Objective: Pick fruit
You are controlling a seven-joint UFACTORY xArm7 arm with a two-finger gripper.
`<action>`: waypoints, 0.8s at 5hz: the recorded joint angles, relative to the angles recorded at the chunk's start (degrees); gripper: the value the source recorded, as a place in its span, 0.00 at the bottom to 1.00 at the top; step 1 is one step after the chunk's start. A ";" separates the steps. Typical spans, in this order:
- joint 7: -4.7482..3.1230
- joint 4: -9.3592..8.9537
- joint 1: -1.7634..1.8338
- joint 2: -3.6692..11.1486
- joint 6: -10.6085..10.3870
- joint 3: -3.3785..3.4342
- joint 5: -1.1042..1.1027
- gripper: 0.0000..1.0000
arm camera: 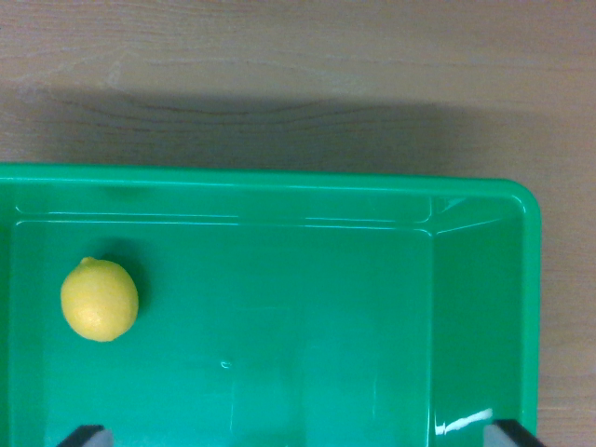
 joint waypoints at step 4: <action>-0.08 -0.32 0.08 0.19 -0.46 0.07 0.02 0.00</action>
